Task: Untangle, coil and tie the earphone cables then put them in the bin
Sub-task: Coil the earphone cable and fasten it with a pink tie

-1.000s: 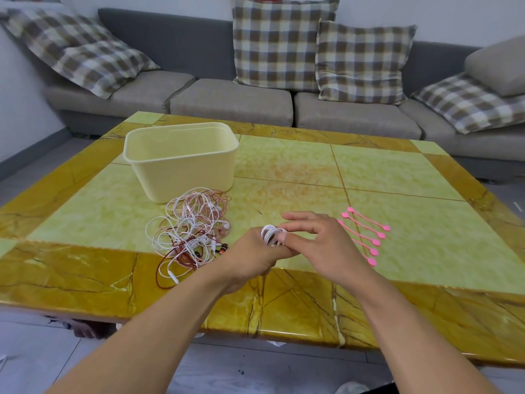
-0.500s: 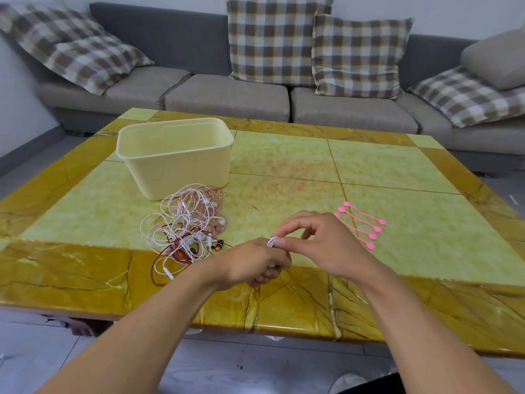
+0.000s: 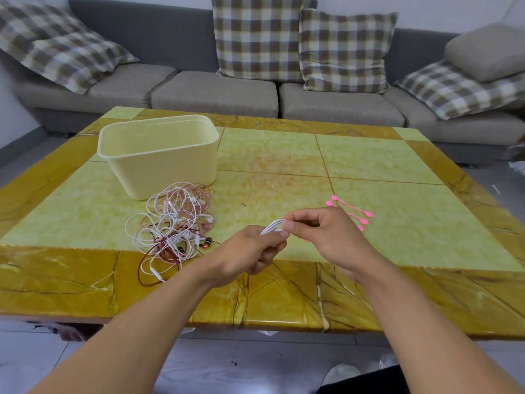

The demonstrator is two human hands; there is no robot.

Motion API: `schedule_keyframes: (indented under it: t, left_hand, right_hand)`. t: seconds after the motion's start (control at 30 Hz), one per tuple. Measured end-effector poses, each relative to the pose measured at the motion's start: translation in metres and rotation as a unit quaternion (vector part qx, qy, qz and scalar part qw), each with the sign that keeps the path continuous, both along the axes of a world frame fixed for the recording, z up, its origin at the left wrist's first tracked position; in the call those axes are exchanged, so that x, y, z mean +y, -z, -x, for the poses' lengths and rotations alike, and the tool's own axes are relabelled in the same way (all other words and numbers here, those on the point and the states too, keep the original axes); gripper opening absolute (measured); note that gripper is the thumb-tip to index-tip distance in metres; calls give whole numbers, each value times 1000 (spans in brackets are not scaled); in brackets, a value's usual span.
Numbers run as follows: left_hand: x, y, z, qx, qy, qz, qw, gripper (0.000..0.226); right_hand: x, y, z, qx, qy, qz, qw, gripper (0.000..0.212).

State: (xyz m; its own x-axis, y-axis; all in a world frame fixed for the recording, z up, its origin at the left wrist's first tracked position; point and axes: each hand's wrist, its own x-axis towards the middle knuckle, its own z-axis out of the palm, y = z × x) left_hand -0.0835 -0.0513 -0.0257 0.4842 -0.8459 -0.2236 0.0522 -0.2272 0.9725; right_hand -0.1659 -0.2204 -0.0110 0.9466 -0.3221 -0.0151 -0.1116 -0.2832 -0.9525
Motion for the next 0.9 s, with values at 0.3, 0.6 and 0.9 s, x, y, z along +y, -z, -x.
schedule_keyframes:
  t: [0.3, 0.6, 0.9]
  left_hand:
    - [-9, -4, 6, 94, 92, 3, 991, 41]
    - [-10, 4, 6, 141, 90, 31, 985, 53]
    - [-10, 4, 14, 169, 83, 42, 981, 33]
  right_hand:
    - [-19, -14, 24, -11, 1, 64, 998, 7]
    - [-27, -25, 34, 16, -46, 157, 986, 6]
    - [-12, -19, 33, -5, -85, 144, 986, 9]
